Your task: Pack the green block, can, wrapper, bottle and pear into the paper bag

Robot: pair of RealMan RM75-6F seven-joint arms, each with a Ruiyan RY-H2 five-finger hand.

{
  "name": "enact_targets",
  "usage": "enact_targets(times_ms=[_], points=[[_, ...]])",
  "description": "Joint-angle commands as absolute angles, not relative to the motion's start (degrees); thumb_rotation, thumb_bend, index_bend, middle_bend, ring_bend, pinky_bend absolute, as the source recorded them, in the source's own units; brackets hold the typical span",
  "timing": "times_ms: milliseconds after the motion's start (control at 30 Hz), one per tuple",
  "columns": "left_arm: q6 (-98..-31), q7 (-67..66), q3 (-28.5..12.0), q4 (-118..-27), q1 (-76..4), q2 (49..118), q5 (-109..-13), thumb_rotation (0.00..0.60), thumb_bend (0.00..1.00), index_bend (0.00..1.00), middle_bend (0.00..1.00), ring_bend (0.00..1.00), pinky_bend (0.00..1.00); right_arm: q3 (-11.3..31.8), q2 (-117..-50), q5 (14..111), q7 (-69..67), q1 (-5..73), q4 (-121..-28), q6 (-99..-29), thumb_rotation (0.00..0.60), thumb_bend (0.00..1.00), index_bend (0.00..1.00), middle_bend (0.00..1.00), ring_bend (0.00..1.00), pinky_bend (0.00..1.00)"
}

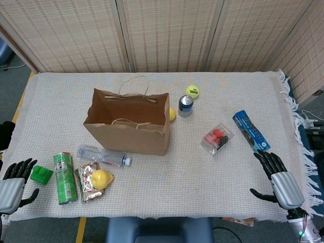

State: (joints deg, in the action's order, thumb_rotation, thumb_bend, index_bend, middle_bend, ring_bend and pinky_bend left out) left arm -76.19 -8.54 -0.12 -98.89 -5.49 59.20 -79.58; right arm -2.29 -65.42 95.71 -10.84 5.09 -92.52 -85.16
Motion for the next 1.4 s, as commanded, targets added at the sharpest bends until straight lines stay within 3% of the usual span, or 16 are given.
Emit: enact_targets(times_ms=[33, 467, 1067, 1400], points=[[-71.45, -9.57, -0.53, -101.50, -7.23, 57.13, -74.21, 0.600, 0.35, 0.01, 0.00, 0.00, 0.05, -2.40, -65.37, 95.85, -10.89, 5.19, -92.59, -84.98, 0.600, 0.04, 0.00, 0.00, 0.00, 0.02], [-58.89, -12.24, -3.49, -103.59, -14.60, 55.28, -58.93, 0.600, 0.35, 0.01, 0.00, 0.00, 0.05, -2.92, -65.33, 96.38, -11.00, 5.51, -92.86, -84.31, 0.600, 0.04, 0.00, 0.00, 0.00, 0.02], [-55.41, -18.68, -2.31, -94.66, -19.61, 61.58, -51.81, 0.600, 0.35, 0.00, 0.00, 0.00, 0.05, -3.42, -65.10, 96.60, -11.20, 5.92, -93.08, -83.52, 0.600, 0.04, 0.00, 0.00, 0.00, 0.02], [-55.39, -18.21, -0.66, -91.08, -20.14, 64.23, -56.22, 0.600, 0.34, 0.00, 0.00, 0.00, 0.05, -3.40, -65.10, 96.18, -10.76, 6.02, -93.40, -83.14, 0.600, 0.04, 0.00, 0.00, 0.00, 0.02]])
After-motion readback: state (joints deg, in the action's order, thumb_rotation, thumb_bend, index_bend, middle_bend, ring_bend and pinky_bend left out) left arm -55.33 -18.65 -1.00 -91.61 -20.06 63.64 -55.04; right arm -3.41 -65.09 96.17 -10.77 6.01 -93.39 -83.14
